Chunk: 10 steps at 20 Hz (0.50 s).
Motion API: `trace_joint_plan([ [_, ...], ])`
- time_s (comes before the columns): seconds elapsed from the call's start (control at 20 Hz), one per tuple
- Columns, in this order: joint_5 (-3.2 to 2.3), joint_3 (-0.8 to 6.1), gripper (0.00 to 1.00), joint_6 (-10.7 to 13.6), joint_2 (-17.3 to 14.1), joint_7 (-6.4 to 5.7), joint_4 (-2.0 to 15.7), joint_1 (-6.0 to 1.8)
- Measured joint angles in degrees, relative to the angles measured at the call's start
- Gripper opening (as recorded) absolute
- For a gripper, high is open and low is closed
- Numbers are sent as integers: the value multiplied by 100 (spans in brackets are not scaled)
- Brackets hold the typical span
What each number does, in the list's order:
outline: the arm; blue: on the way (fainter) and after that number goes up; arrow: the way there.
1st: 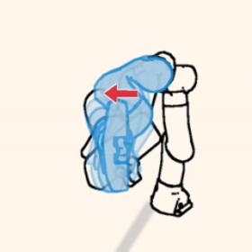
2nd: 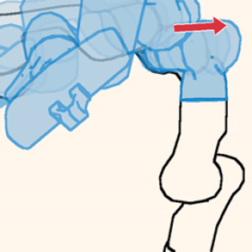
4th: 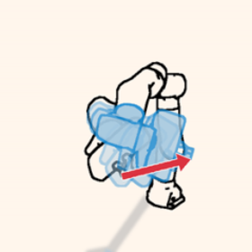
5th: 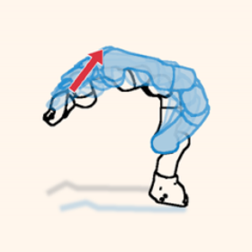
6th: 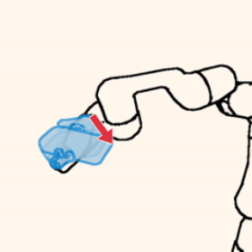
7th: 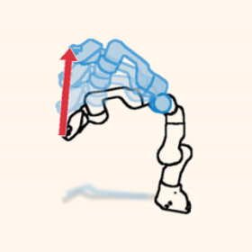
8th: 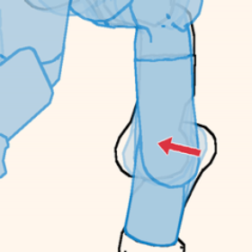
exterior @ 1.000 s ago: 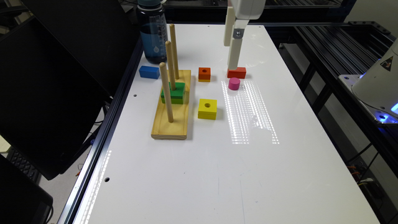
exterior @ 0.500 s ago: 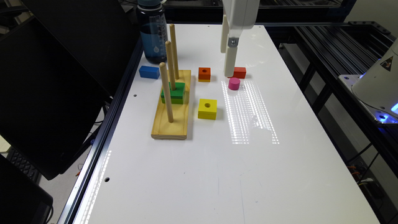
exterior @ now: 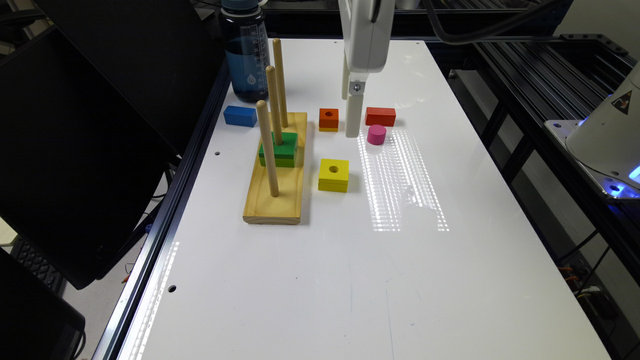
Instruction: Pick up yellow block.
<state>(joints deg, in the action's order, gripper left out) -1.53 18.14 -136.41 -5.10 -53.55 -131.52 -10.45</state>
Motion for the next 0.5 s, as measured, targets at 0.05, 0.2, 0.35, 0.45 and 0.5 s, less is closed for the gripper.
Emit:
trace_joint_plan([
  [0.05,-7,0,100,-16,-27,0,0,-4],
  [0.2,-85,-5,100,-204,-256,-29,1,-17],
  [0.35,-170,-11,100,-354,-442,-71,27,-30],
  [0.45,-175,-11,100,-353,-452,-72,47,-33],
  [0.5,-176,-10,100,-353,-451,-72,50,-33],
])
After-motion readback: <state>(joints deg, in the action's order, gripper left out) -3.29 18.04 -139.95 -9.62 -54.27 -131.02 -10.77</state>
